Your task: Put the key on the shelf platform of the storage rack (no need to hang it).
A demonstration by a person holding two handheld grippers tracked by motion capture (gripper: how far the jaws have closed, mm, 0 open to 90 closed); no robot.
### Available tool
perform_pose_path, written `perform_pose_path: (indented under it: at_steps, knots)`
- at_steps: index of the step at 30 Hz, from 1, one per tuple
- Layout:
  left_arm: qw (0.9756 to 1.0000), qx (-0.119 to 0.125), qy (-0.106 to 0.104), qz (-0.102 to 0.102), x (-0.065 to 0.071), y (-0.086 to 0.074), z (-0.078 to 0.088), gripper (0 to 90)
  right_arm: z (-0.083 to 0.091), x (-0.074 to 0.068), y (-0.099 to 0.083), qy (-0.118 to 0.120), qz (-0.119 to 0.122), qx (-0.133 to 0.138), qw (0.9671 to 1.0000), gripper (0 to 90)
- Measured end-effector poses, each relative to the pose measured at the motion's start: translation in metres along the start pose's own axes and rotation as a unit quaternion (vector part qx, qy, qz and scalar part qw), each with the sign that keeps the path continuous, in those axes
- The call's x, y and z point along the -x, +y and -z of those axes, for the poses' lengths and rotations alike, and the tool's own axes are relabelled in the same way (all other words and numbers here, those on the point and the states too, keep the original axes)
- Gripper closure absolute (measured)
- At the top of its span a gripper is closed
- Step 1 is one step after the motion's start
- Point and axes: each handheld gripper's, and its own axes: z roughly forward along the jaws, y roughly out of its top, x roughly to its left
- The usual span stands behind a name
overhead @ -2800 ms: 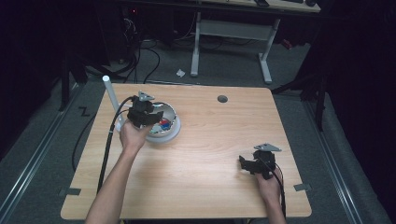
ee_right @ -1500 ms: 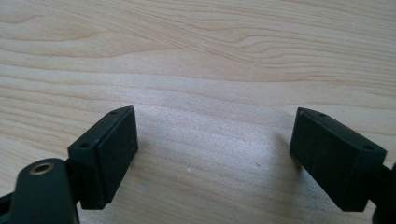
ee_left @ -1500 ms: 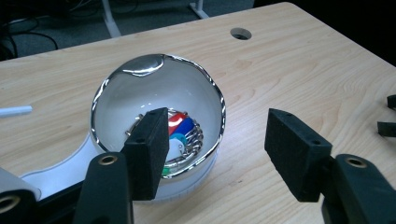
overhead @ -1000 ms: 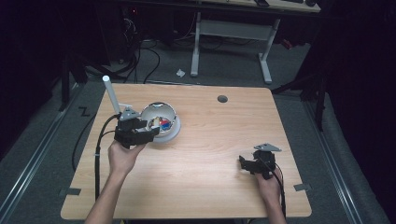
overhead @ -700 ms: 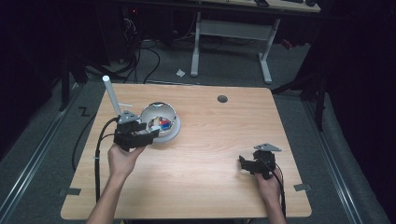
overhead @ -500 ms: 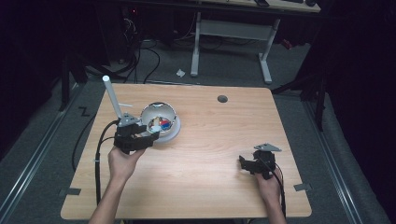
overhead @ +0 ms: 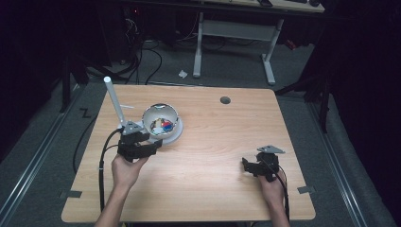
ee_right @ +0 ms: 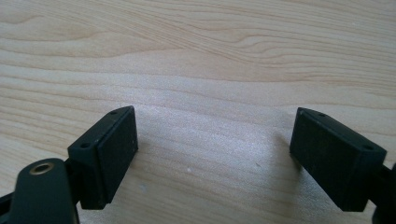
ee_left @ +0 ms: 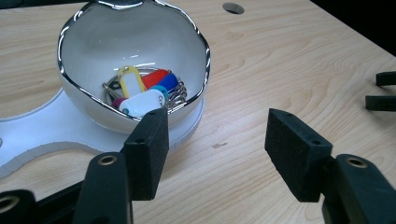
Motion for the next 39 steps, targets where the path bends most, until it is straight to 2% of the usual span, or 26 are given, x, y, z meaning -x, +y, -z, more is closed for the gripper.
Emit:
perform_pose_path:
  at_steps: [7,32,39]
  knots:
    - [1.0000,-0.007,0.000,0.004,0.003,-0.011,-0.007,40.3,0.000,0.000,0.000,0.000,0.000,0.000,1.0000,15.3]
    - [0.9995,-0.028,-0.008,0.015,0.011,-0.033,-0.027,40.2,0.000,0.000,0.000,0.000,0.000,0.000,1.0000,15.3]
    - [0.9990,-0.045,-0.001,0.002,0.016,-0.042,-0.039,39.9,0.000,0.000,0.000,0.000,0.000,0.000,1.0000,15.3]
